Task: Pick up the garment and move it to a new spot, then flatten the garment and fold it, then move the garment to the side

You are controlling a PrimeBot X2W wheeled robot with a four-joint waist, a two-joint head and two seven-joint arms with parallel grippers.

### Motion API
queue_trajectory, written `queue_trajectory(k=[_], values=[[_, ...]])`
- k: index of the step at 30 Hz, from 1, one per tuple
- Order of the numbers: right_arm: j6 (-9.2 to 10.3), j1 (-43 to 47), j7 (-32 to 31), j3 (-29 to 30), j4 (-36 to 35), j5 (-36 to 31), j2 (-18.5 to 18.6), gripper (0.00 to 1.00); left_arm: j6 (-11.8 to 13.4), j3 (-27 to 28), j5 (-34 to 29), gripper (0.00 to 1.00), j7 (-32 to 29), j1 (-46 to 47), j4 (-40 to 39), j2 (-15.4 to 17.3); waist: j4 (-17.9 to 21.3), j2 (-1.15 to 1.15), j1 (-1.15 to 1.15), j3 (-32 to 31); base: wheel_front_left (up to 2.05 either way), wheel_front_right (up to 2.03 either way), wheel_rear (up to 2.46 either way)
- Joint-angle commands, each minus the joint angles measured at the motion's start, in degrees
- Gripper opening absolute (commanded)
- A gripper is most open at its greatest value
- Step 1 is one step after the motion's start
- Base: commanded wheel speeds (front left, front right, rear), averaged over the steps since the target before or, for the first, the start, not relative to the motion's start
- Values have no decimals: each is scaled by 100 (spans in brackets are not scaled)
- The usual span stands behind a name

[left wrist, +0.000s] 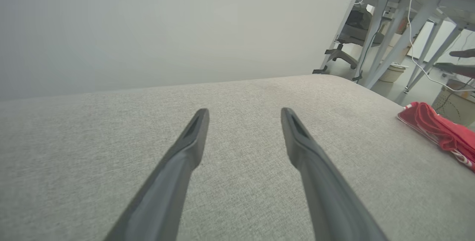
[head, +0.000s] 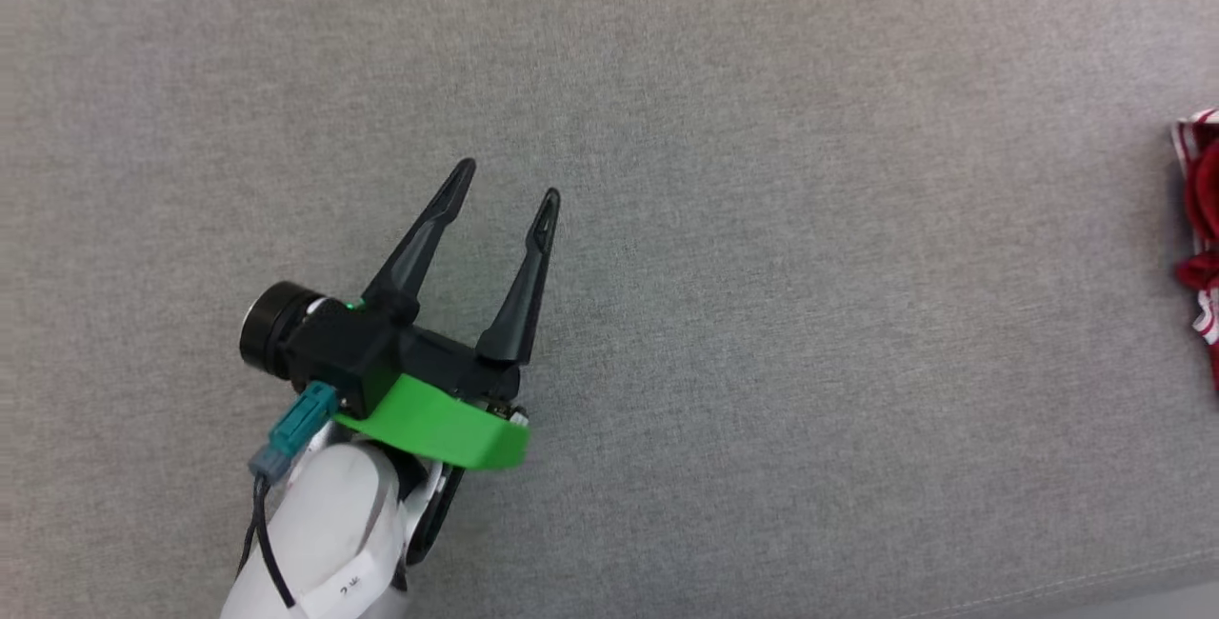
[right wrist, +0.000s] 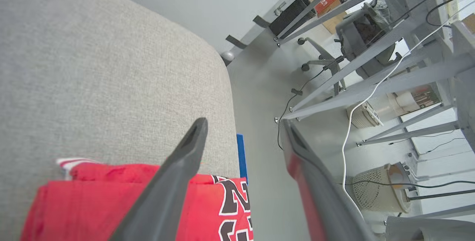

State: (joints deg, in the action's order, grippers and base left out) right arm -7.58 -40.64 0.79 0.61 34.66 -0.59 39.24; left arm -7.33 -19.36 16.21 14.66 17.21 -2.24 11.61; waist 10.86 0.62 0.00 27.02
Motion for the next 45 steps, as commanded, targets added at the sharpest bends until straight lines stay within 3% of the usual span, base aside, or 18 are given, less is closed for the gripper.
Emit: queue_trajectory(k=[1, 9, 15, 20, 26, 33, 45], values=[[9, 107, 47, -47, -249, 138, -160, 100, -15, 110, 24, 100, 34, -138, 35, -62, -86, -62, 0, -731, 0, 0, 0], [9, 1221, 45, -53, -2198, 653, -1255, 100, 32, 819, -85, 100, 34, -746, 342, -283, -306, -62, 0, -1566, 0, 0, 0], [9, 2190, 329, 90, -3081, 611, -2103, 100, 45, 1229, -197, 100, 34, -1107, 564, -451, -454, -62, 0, -1962, 0, 0, 0], [9, 2837, 659, 59, -3287, 622, -2780, 100, 36, 1476, -297, 100, 34, -1344, 676, -568, -526, -62, 0, -2143, 0, 0, 0], [9, 3300, 999, -9, -3072, 455, -3346, 100, 74, 1650, -586, 100, 34, -1537, 816, -697, -572, -62, 0, -2285, 0, 0, 0], [9, 3474, 1255, -101, -2834, 376, -3583, 100, 37, 1694, -659, 100, 34, -1662, 865, -800, -603, -62, 0, -2355, 0, 0, 0], [9, 3499, 1384, -63, -2683, 422, -3633, 100, -6, 1720, -568, 100, 34, -1663, 765, -858, -672, -62, 0, -2338, 0, 0, 0]])
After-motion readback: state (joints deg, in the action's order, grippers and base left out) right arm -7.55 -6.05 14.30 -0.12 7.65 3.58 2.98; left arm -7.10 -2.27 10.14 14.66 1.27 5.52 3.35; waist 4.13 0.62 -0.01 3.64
